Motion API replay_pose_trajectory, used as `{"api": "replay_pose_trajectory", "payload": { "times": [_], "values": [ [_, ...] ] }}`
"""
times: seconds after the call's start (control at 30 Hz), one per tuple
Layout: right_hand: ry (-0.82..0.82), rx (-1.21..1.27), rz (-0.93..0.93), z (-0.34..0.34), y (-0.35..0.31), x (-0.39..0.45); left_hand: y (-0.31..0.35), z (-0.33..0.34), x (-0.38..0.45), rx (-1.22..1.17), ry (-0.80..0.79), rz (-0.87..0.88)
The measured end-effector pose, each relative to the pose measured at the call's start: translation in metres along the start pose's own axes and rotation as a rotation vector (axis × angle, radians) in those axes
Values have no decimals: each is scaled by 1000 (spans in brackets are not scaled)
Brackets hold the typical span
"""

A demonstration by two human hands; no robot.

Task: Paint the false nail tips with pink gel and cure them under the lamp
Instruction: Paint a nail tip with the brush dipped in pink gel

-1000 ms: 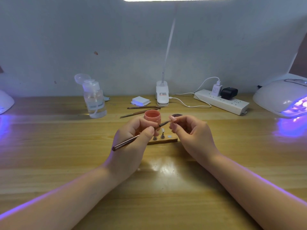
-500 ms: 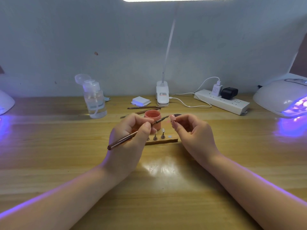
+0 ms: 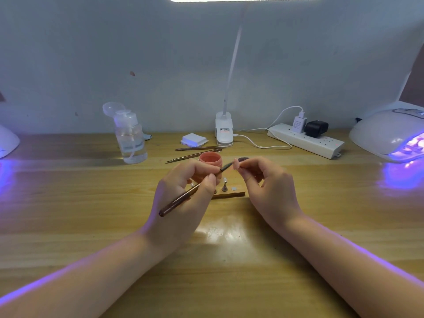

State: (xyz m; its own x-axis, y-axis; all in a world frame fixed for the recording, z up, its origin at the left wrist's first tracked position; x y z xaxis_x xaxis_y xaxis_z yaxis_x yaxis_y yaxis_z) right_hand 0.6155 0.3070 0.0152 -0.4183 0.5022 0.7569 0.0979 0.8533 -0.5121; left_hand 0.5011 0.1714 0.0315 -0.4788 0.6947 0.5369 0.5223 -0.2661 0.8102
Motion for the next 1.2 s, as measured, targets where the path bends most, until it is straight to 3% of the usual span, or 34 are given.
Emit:
{"api": "replay_pose_trajectory", "payload": {
  "times": [0.17, 0.43, 0.7, 1.2],
  "values": [
    [-11, 0, -4, 1, 0, 0, -4, 2, 2, 40, -51, -48],
    [-63, 29, 32, 3, 1, 0, -6, 1, 3, -182, 1, -87],
    [-74, 55, 54, 3, 2, -1, -6, 0, 3, -255, -23, -85],
    [-97, 180, 135, 2, 3, -2, -8, 1, 5, -193, 53, -102]
  ]
}}
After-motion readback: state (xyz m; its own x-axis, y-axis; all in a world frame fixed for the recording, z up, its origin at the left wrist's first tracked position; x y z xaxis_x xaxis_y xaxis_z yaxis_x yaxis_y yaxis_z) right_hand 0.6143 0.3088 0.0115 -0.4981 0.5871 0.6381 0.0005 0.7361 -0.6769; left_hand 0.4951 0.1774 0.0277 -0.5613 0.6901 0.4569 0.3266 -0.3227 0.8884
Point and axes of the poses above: each hand's wrist, its own x-axis towards the middle knuckle, its own z-axis out of the palm, y = z × x, the point moved 3 cm from there along x, towards the middle knuckle, and after that the axes turned 5 degrees about -z, right-handed, at the moved point
